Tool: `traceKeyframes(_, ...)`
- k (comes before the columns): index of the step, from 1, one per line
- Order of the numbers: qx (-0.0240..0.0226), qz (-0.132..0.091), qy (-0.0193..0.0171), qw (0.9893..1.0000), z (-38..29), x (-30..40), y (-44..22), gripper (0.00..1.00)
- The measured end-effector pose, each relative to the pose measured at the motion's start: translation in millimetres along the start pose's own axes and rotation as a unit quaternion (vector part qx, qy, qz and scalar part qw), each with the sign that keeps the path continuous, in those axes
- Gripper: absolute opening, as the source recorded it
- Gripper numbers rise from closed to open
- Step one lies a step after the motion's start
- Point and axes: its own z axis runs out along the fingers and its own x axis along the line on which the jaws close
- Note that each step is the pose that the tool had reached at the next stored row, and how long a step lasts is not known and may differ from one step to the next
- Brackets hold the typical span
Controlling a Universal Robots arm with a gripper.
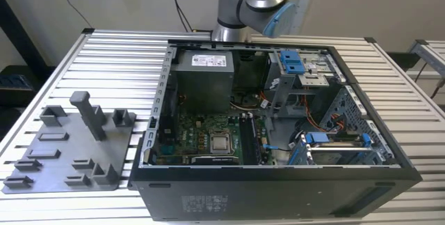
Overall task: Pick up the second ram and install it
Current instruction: 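Pick up the second ram and move it above second insertion slot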
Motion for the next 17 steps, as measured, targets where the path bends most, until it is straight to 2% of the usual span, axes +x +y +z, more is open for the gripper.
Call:
traceKeyframes(8, -0.0002, 0.000, 0.0001, 1.0000, -0.8, -0.3, -1.8, 0.14)
traceKeyframes(17, -0.0027, 0.000, 0.0002, 1.0000, -0.2, -1.5, -22.5, 0.14)
